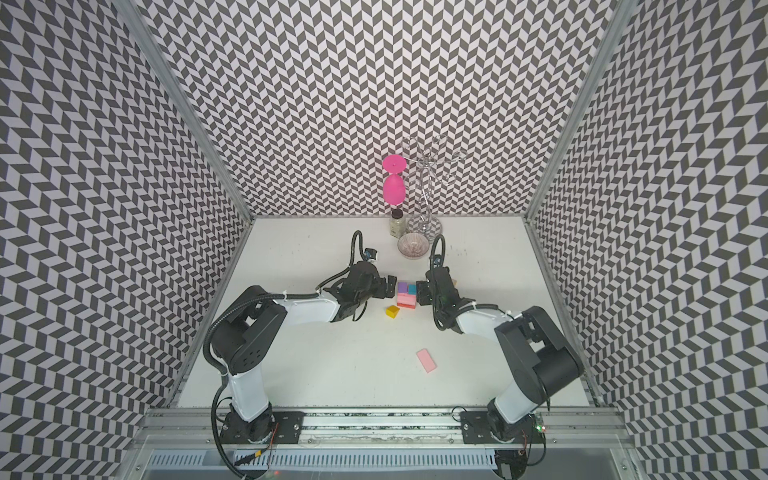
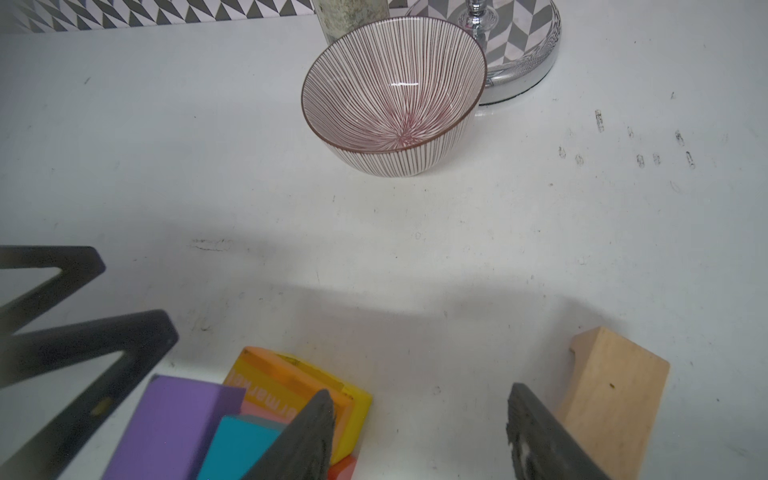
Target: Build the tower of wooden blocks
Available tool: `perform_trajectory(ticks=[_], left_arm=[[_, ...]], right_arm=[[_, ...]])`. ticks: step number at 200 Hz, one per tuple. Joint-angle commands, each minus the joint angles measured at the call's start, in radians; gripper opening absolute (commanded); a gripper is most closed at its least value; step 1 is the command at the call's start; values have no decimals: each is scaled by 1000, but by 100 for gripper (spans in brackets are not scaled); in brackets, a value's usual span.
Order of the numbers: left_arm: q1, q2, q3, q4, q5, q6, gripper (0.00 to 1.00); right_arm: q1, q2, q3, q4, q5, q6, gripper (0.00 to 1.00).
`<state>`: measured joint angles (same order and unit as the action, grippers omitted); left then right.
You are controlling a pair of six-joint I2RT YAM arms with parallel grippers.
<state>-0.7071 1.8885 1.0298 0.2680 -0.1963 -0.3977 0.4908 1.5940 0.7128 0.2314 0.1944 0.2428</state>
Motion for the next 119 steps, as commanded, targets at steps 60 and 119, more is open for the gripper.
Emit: perform_trajectory(ticks=[60,119], left_arm=[[-5,31,38,5,29,-1,99],[-5,31,39,7,37,20,99]], right_arm=[[38,3,13,19,56,10,65],[40,-64,-28,-8,148,89,64]])
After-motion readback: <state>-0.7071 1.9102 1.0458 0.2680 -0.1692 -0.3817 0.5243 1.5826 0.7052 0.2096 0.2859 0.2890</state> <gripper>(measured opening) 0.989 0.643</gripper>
